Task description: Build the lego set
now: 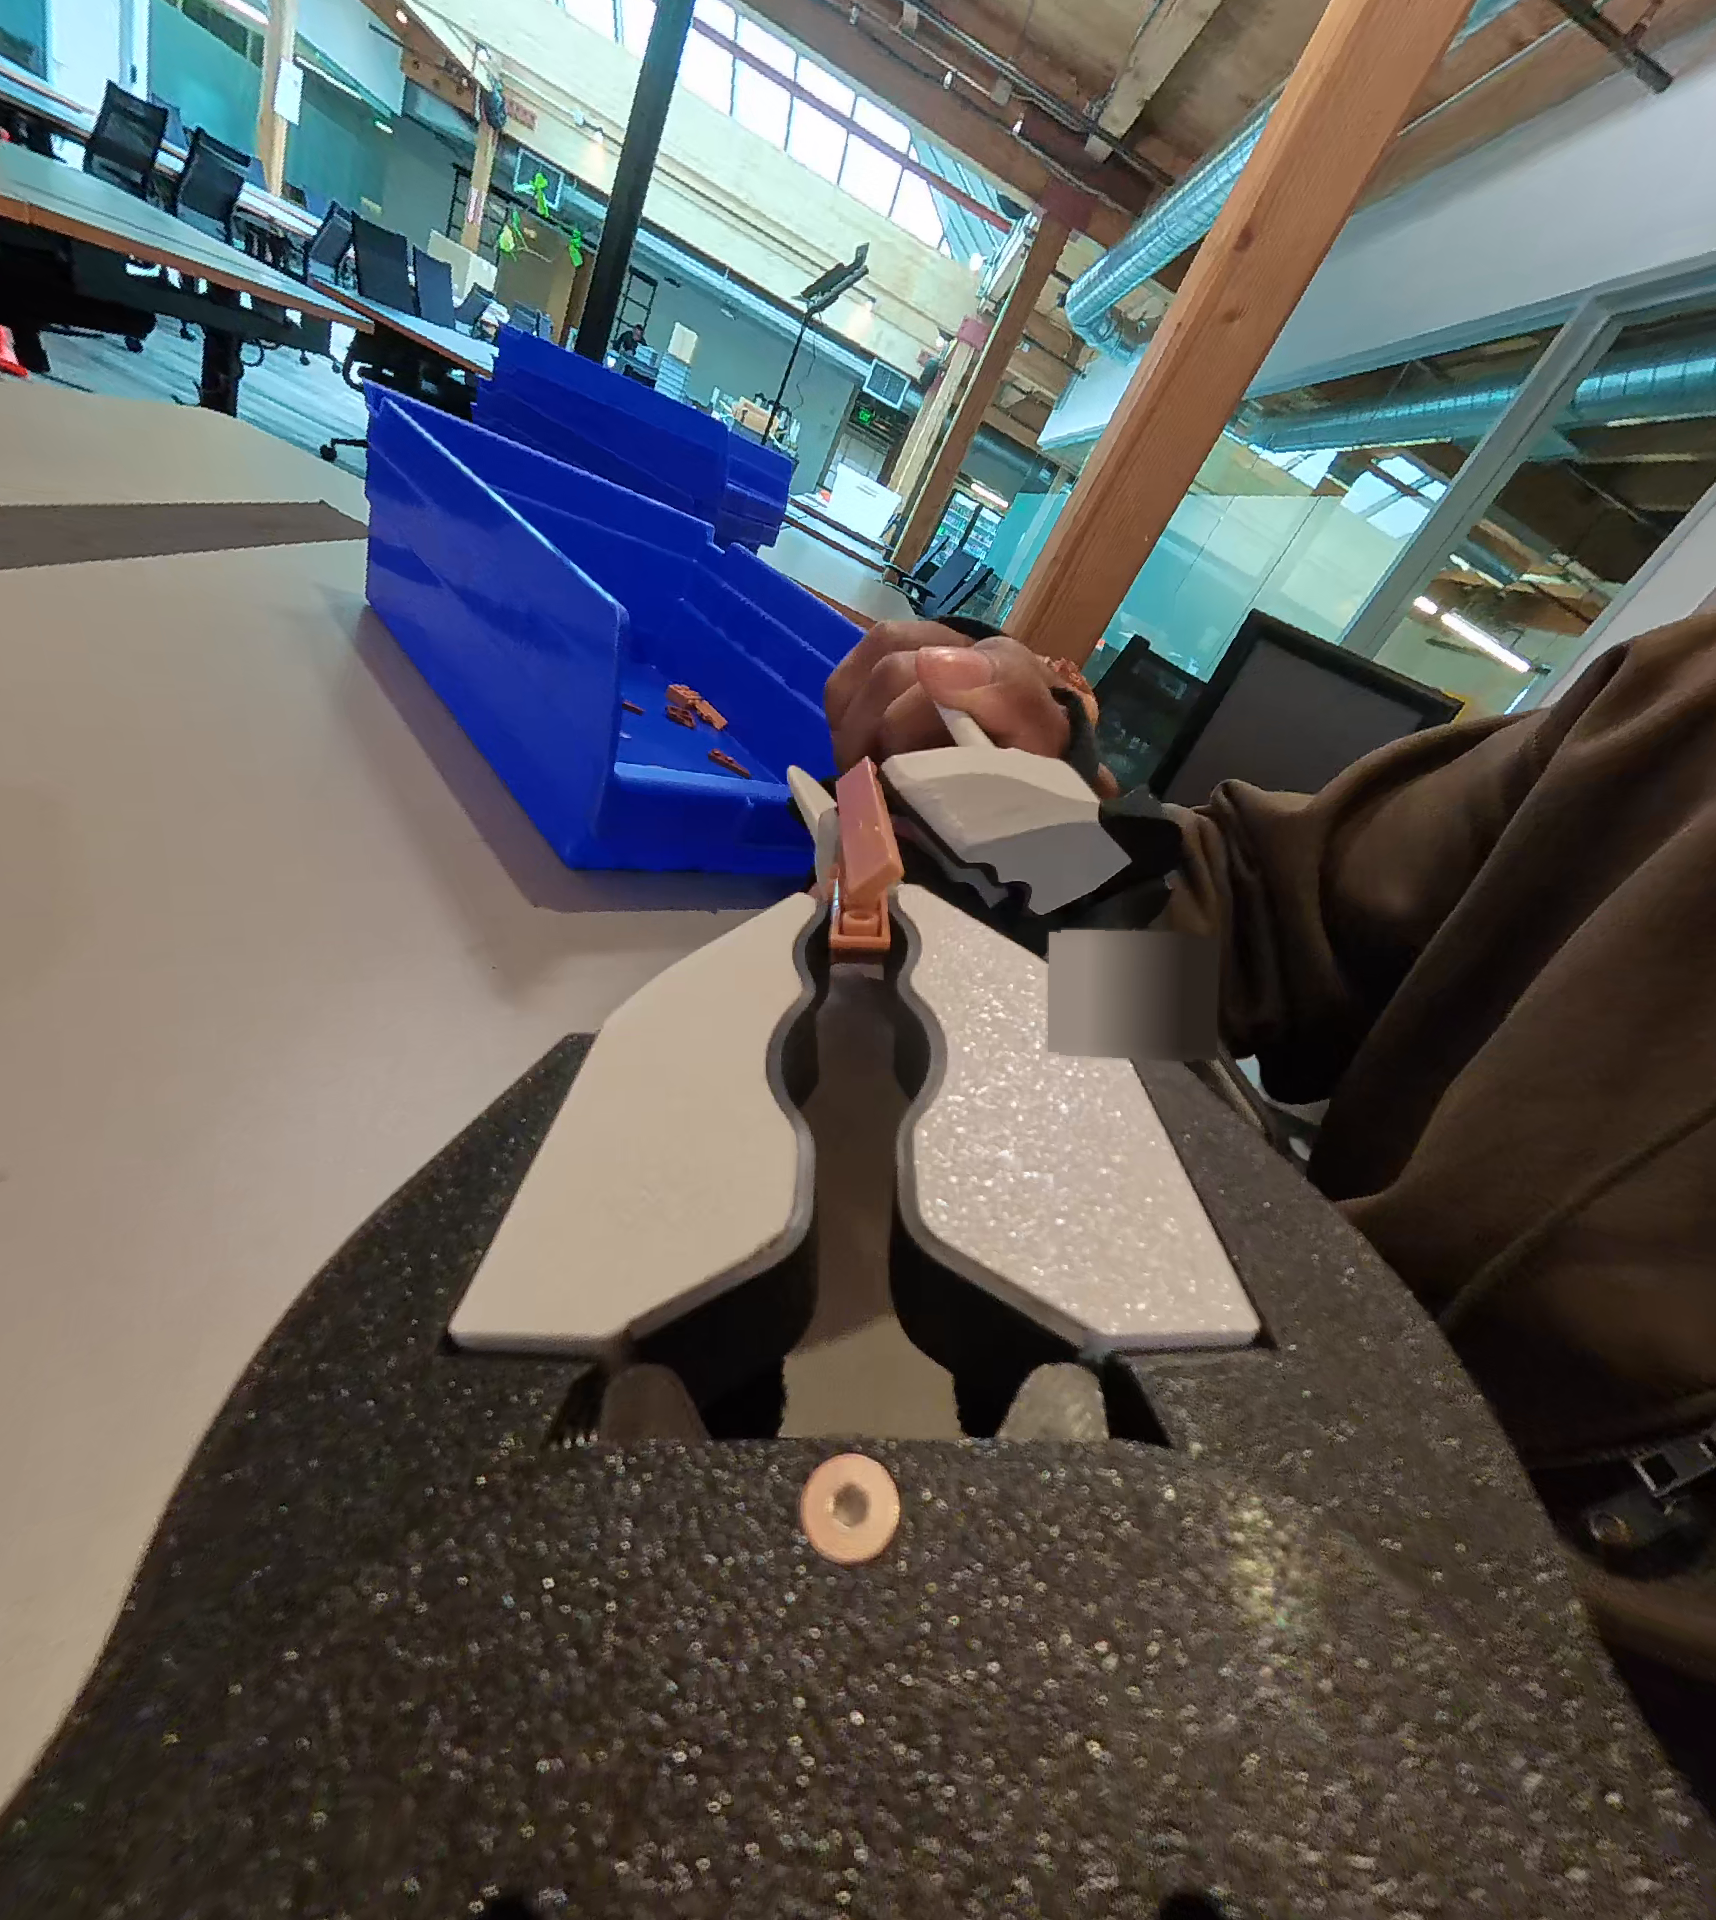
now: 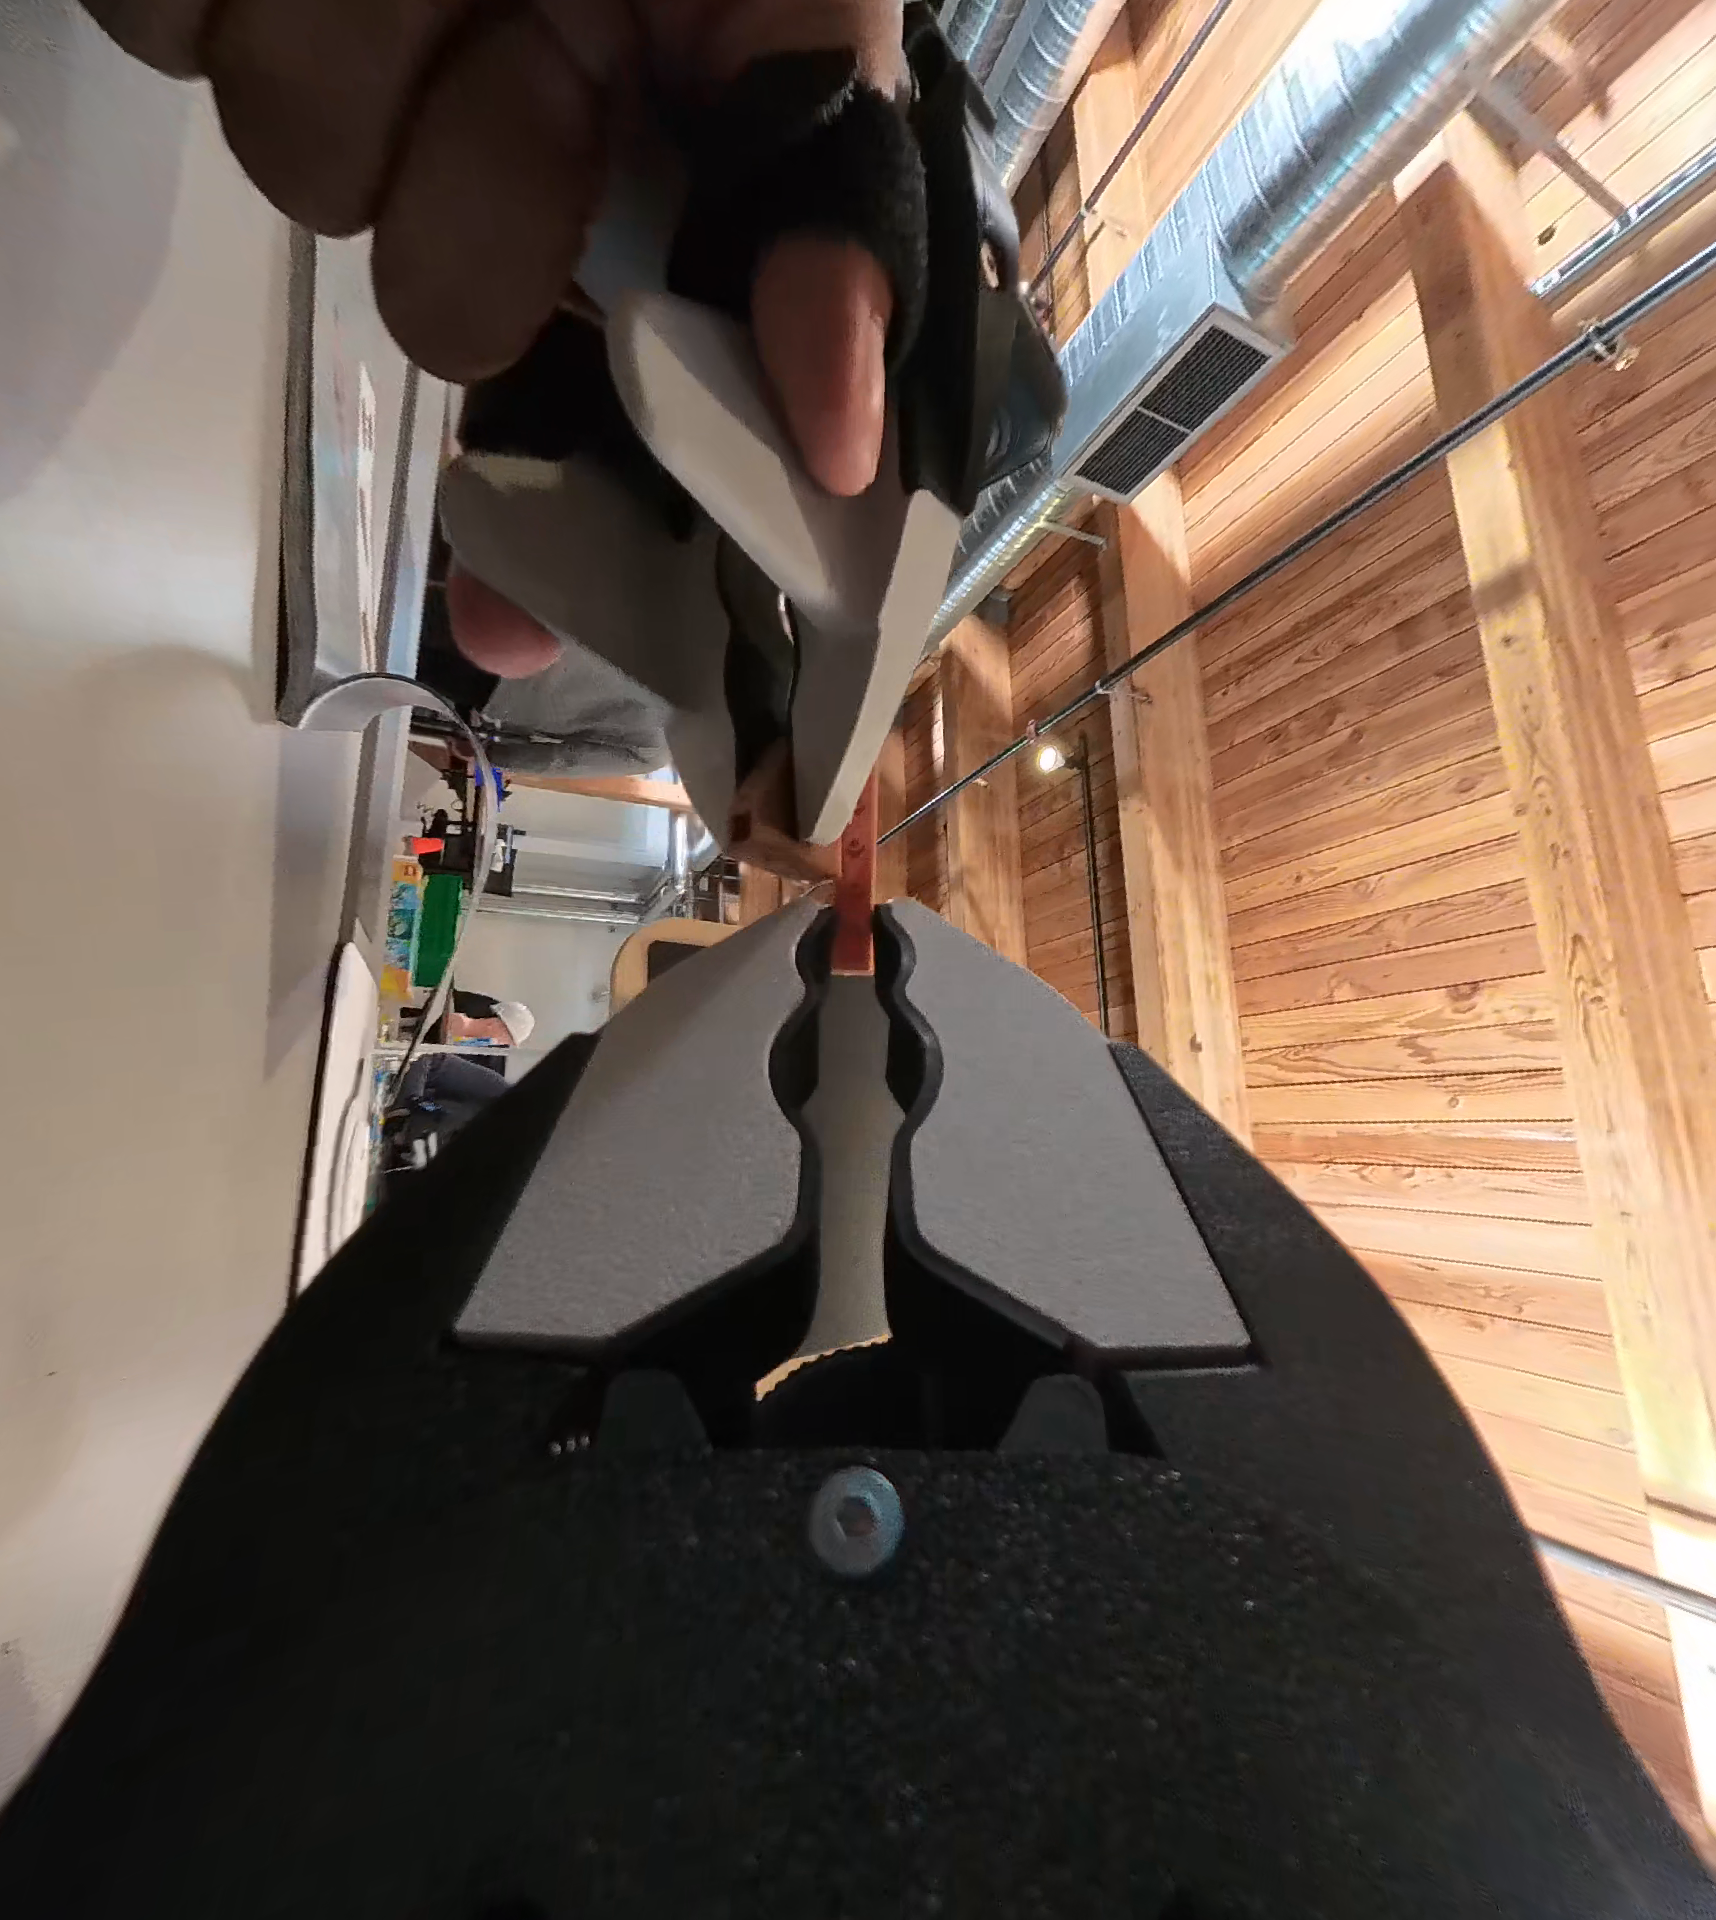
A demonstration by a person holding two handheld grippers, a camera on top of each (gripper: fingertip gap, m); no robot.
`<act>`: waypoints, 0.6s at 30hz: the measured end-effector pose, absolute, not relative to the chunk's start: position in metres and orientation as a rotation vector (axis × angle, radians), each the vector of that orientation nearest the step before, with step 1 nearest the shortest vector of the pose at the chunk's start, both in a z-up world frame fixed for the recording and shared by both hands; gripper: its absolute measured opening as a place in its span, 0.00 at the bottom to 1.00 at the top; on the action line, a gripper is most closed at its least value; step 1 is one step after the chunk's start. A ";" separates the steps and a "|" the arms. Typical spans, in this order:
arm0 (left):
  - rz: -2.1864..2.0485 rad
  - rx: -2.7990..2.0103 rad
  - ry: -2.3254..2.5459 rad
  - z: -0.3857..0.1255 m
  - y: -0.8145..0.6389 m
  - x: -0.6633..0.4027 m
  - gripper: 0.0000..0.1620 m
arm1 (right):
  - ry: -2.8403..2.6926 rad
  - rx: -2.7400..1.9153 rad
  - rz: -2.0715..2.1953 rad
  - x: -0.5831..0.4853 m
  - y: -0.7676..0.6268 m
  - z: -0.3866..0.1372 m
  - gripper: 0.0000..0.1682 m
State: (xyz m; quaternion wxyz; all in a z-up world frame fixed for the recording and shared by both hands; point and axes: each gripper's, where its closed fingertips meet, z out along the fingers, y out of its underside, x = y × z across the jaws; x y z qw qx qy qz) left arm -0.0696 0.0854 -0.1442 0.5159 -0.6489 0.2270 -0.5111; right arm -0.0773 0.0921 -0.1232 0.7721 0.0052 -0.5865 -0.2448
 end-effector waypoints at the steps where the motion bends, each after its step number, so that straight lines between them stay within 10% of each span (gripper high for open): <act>1: -1.213 -1.553 0.559 -0.144 0.085 -0.069 0.06 | -1.270 0.022 -0.535 -0.077 0.091 -0.123 0.04; 18: -1.104 -1.451 0.666 -0.137 0.077 -0.067 0.06 | -1.256 0.131 -0.500 -0.072 0.075 -0.123 0.07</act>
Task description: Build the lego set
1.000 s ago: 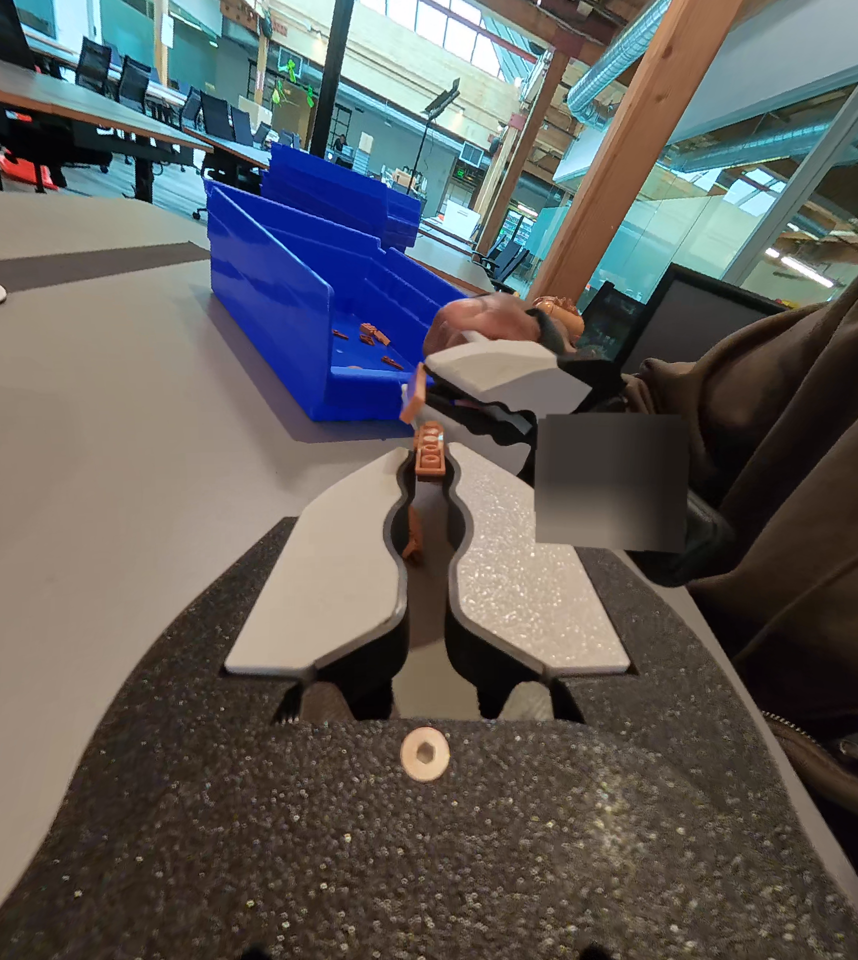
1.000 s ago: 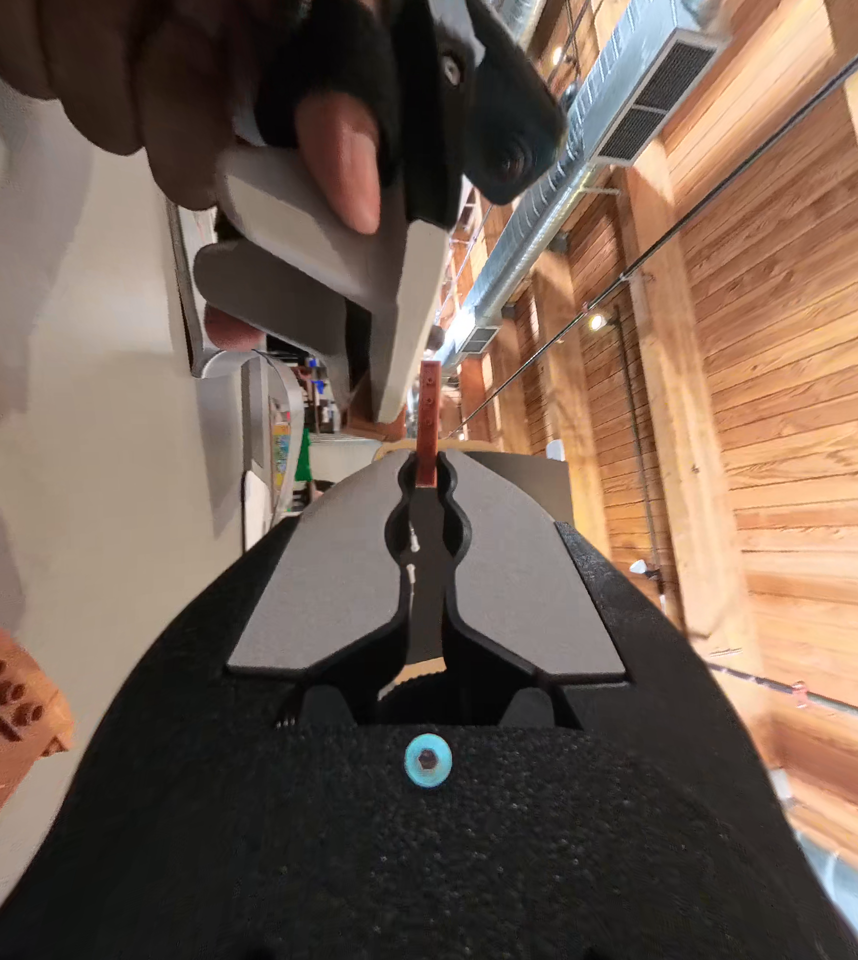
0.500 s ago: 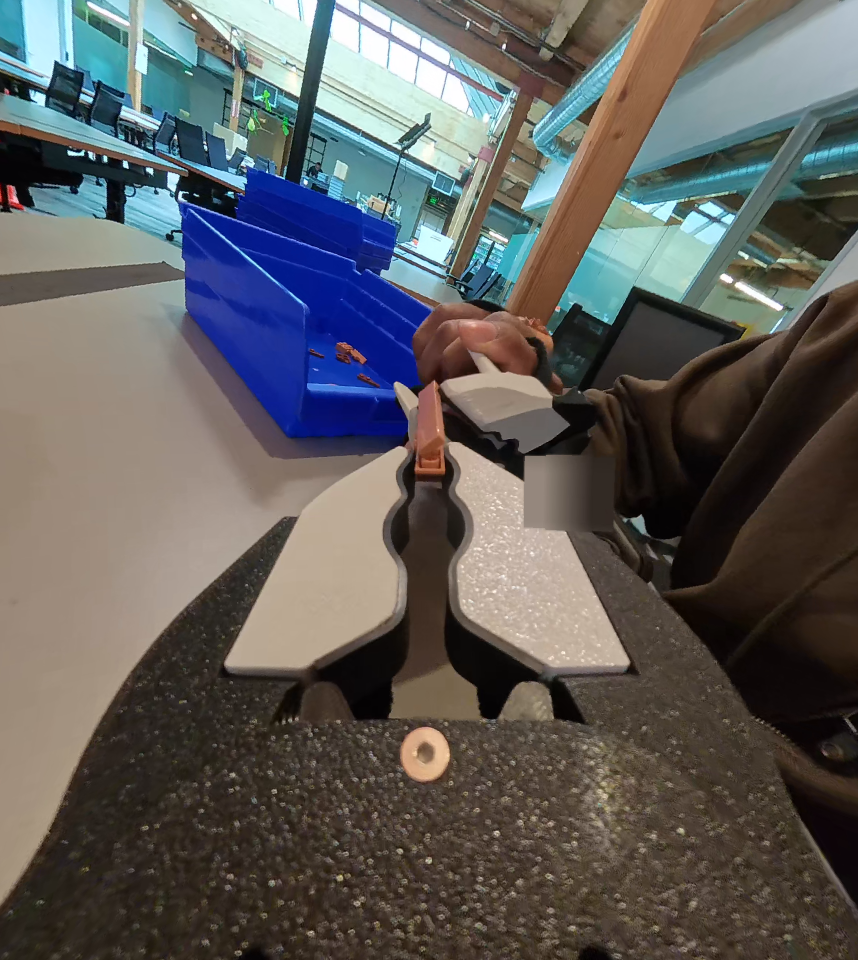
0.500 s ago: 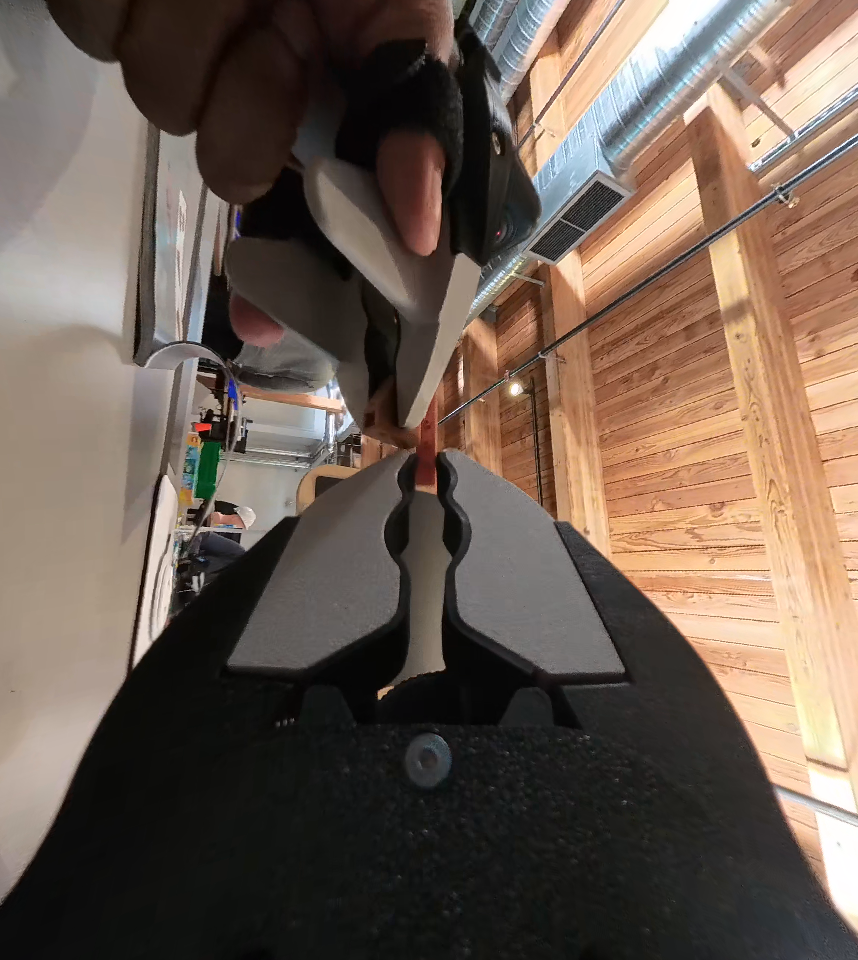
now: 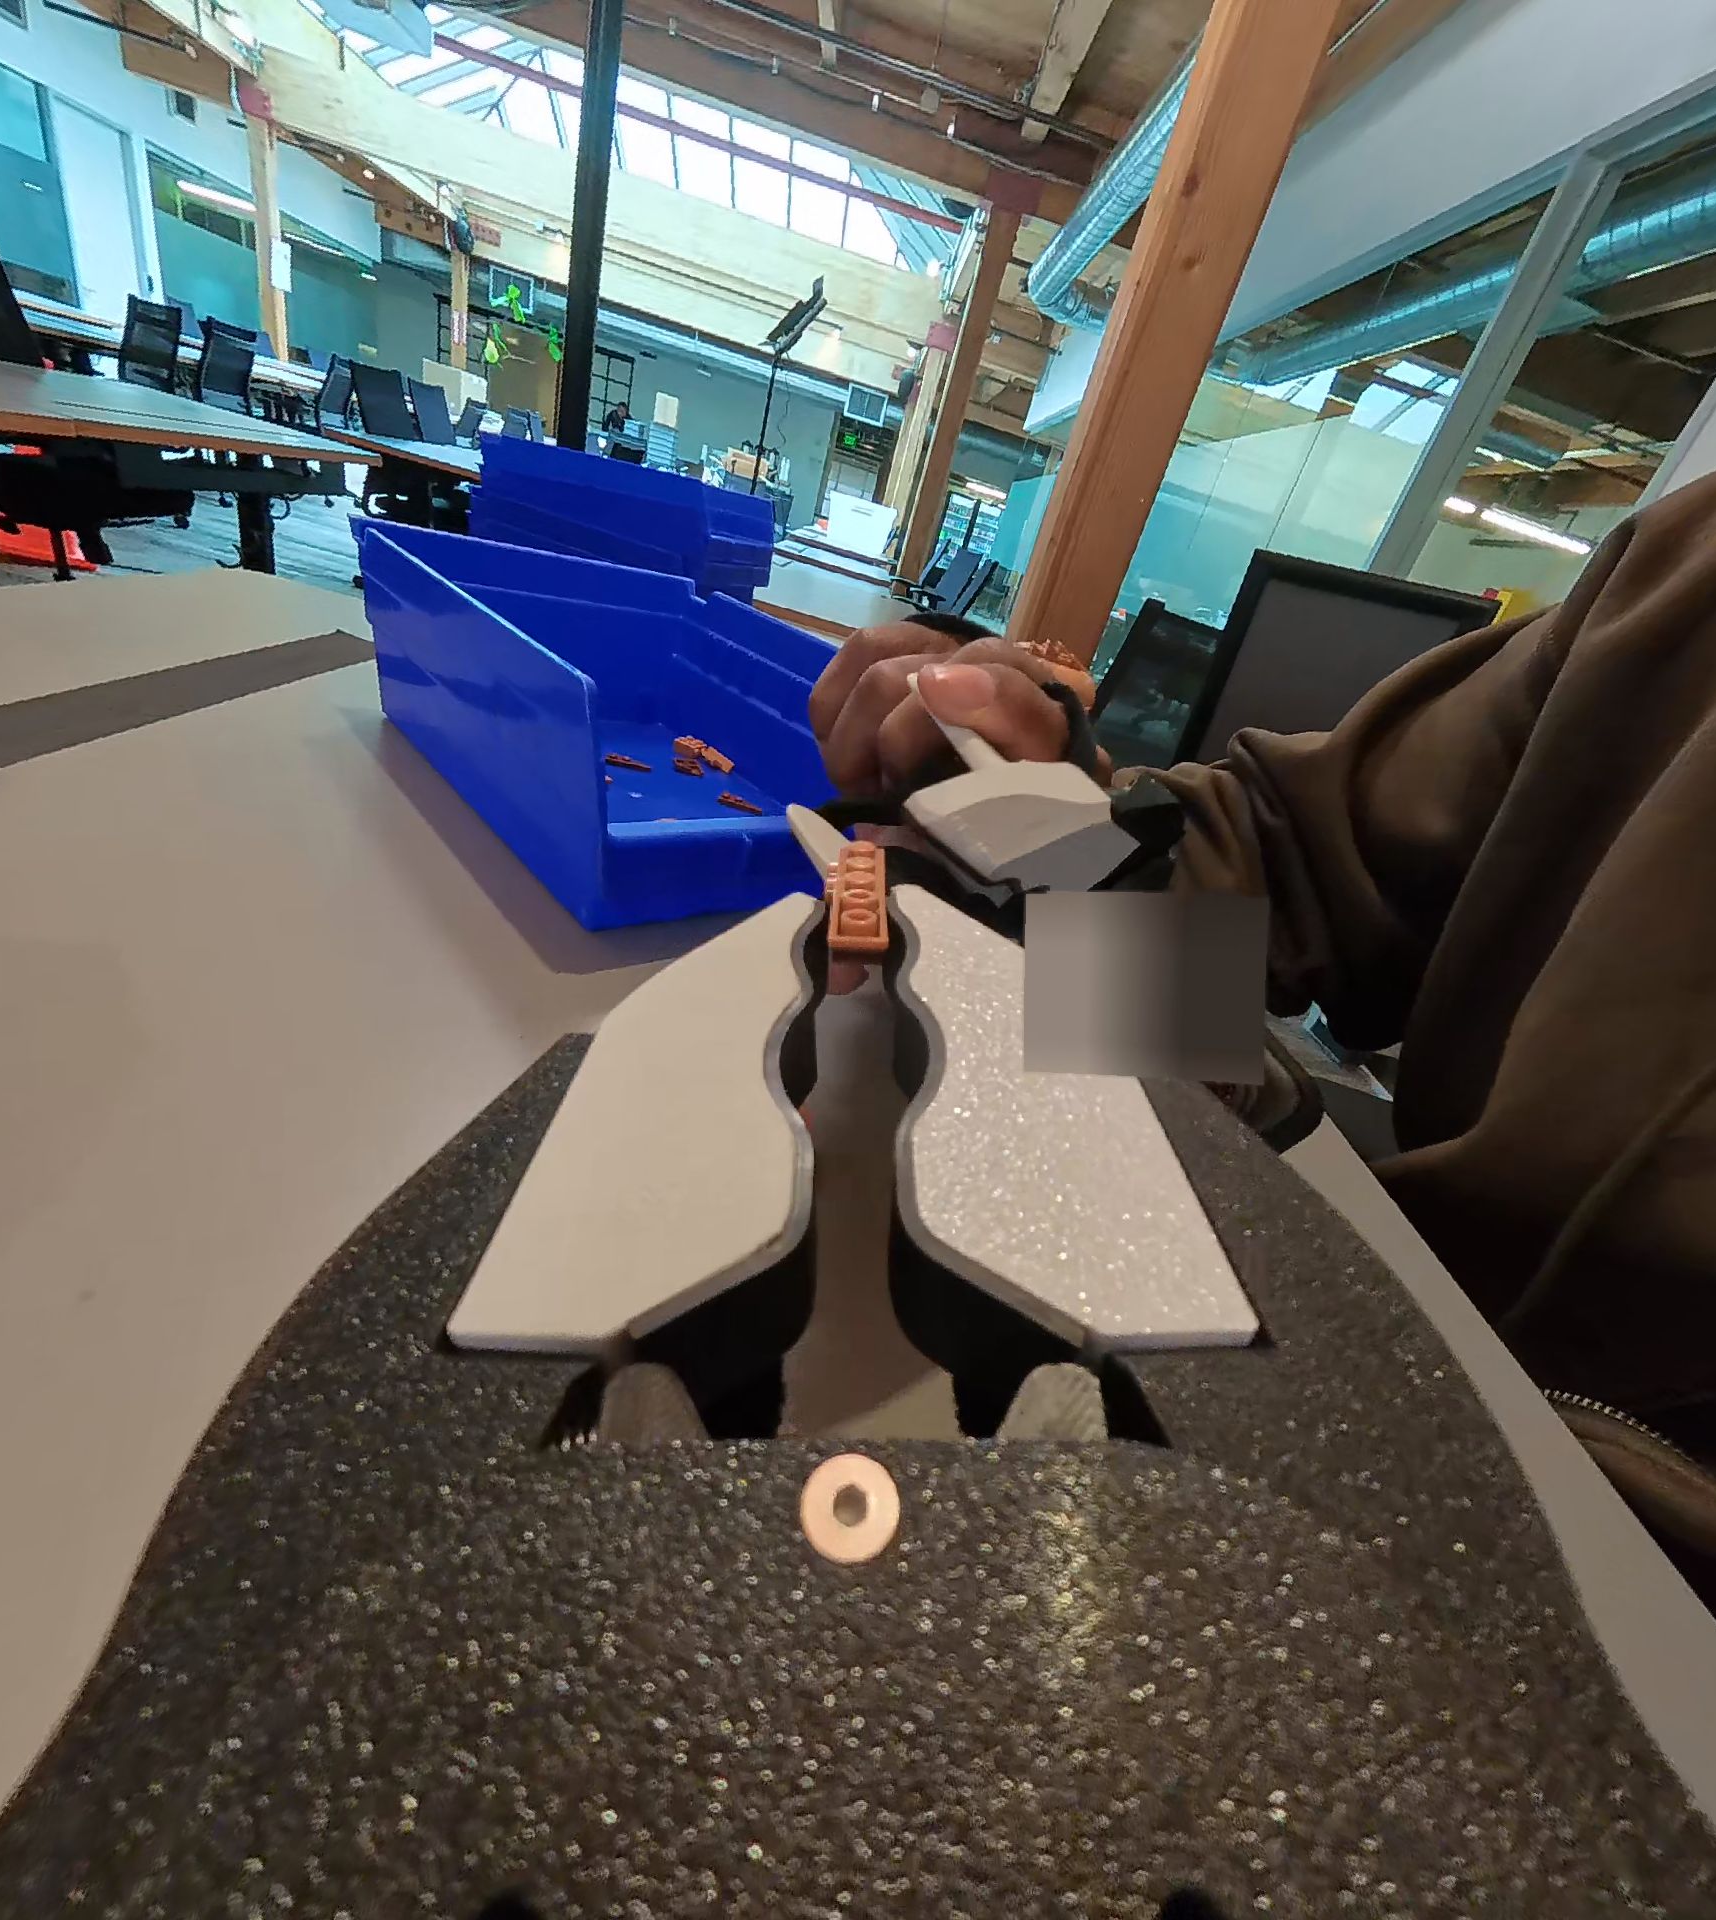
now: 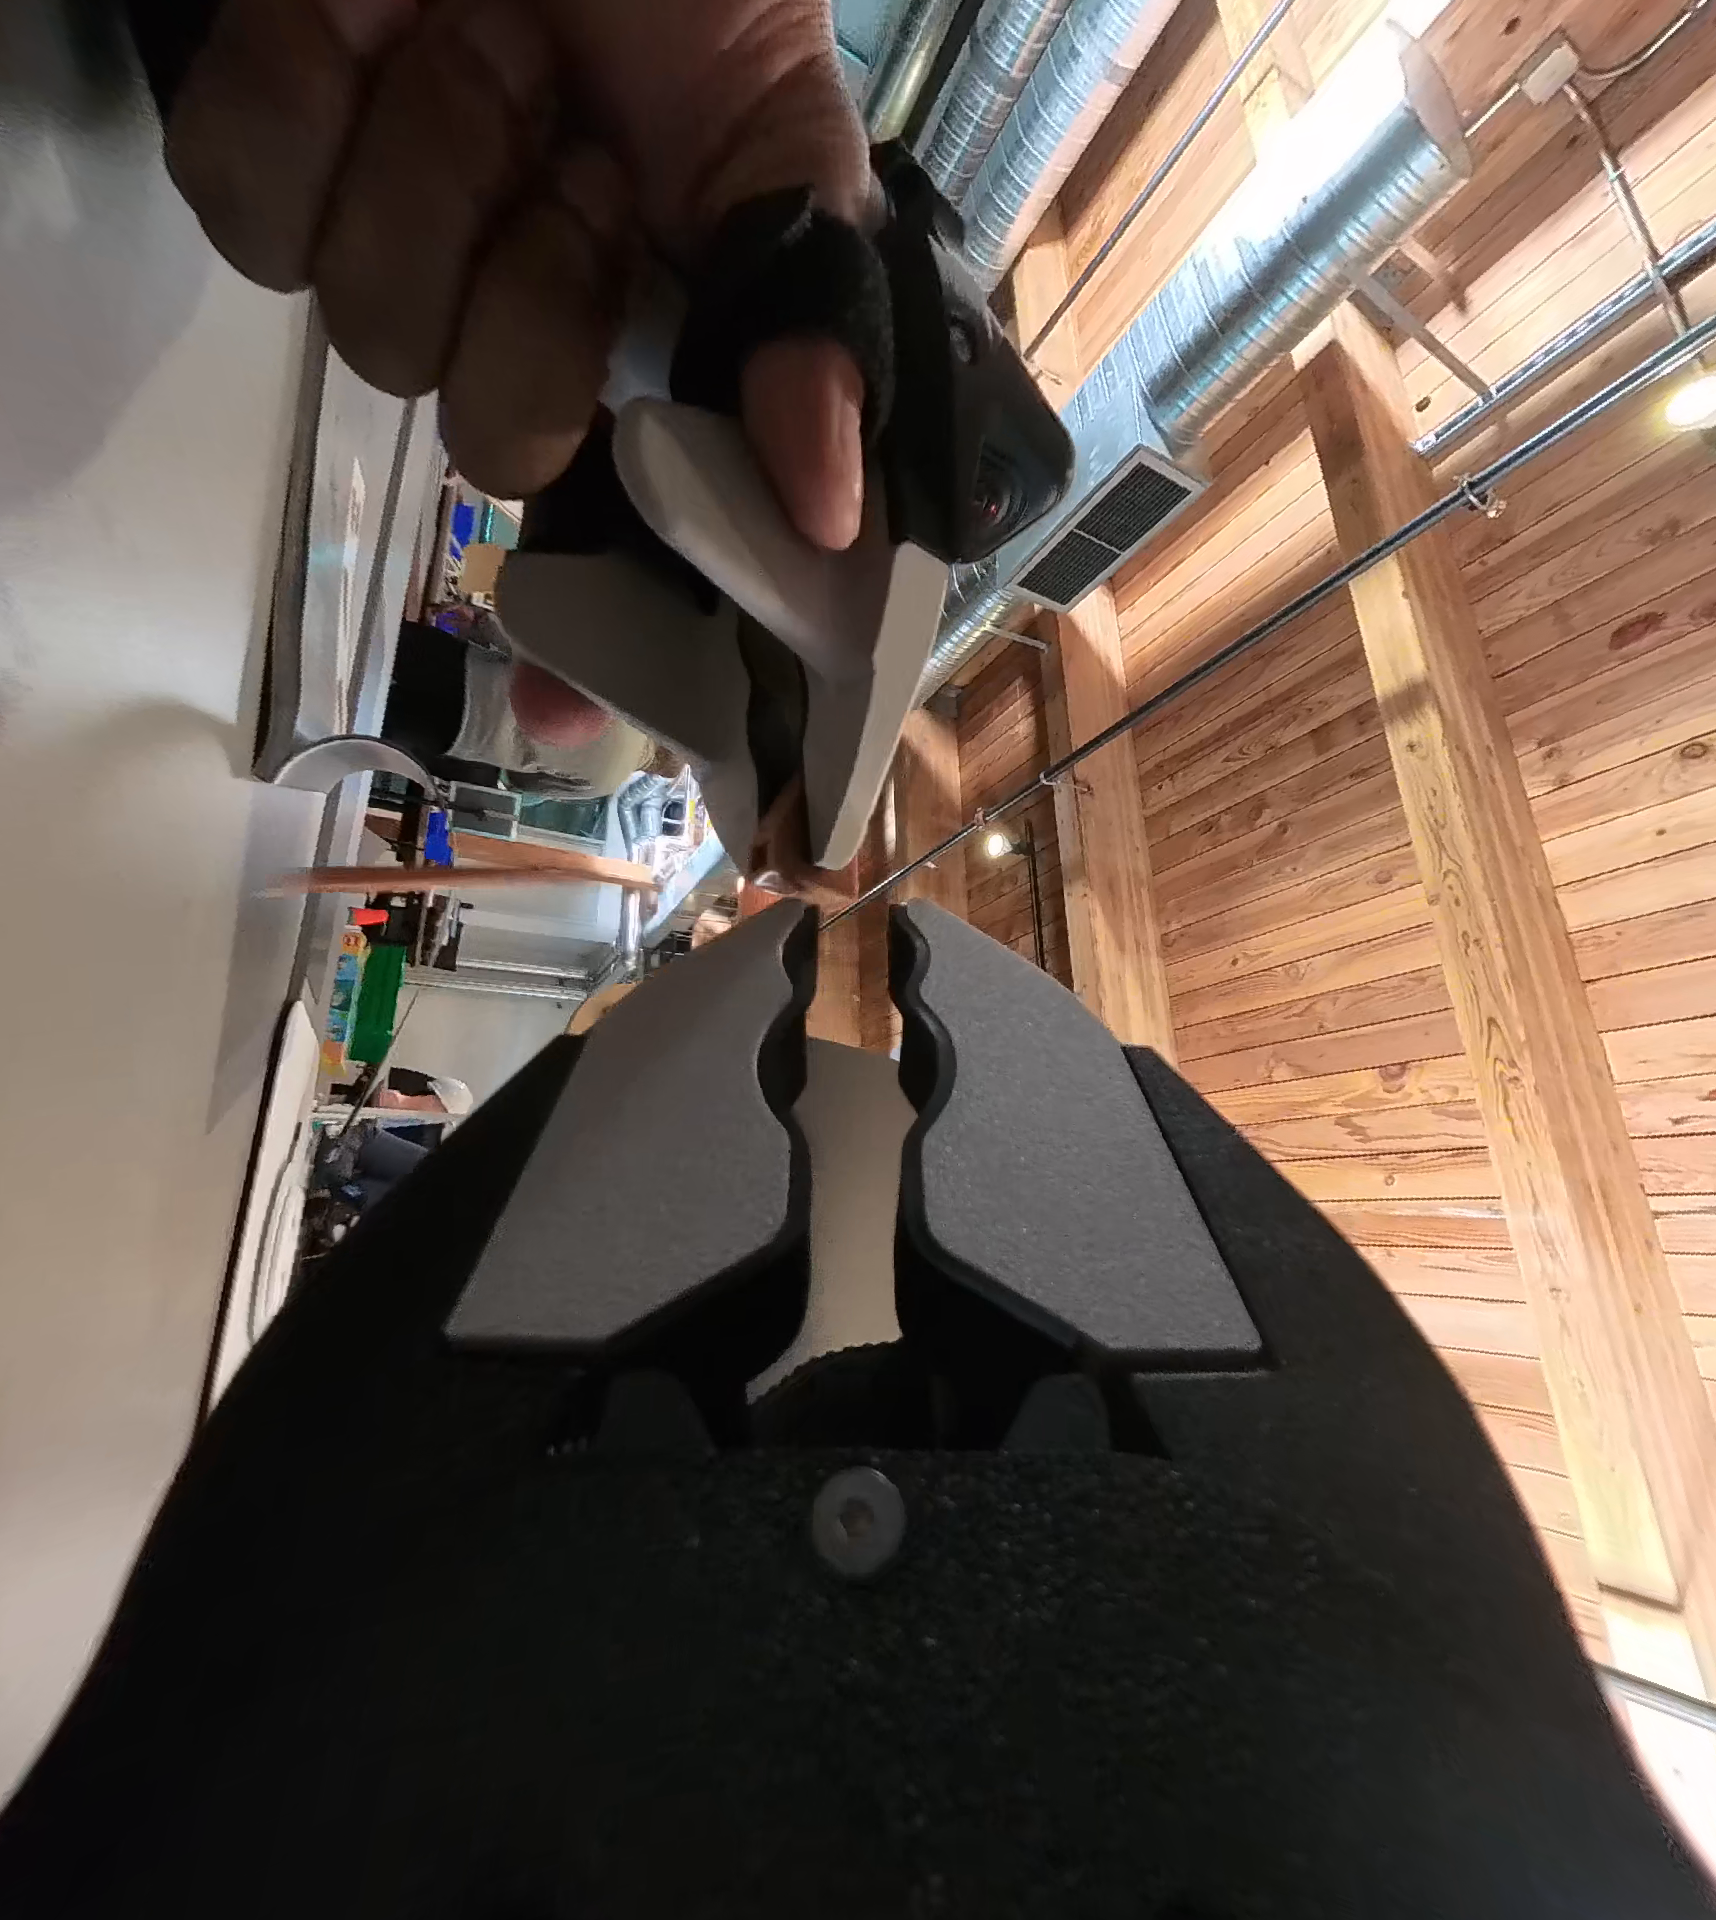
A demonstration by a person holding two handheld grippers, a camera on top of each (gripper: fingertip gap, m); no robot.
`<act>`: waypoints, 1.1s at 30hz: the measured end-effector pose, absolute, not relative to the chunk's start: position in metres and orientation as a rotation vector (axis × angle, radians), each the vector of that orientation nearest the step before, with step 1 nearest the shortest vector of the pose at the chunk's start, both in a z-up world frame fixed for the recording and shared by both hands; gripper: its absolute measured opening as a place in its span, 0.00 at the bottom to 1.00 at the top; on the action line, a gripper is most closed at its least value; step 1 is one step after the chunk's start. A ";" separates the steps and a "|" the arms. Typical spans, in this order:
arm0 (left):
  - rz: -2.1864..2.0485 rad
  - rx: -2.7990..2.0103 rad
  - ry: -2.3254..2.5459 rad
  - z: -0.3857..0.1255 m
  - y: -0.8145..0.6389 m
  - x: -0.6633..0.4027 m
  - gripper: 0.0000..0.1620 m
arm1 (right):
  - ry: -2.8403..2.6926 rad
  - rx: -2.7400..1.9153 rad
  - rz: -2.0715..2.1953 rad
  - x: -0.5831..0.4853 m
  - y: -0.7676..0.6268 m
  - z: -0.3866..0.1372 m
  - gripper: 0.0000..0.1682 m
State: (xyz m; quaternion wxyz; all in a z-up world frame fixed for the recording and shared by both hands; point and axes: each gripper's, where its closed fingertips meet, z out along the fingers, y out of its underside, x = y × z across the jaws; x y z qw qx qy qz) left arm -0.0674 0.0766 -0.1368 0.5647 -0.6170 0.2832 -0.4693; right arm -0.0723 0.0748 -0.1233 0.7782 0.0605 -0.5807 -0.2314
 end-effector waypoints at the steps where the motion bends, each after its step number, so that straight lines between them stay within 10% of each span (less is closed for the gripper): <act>1: -1.100 -1.453 0.671 -0.137 0.077 -0.068 0.06 | -1.257 0.125 -0.492 -0.072 0.075 -0.122 0.07; 33: -0.937 -1.462 0.768 -0.144 0.076 -0.106 0.06 | -2.292 -1.454 0.596 -0.099 0.085 -0.250 0.10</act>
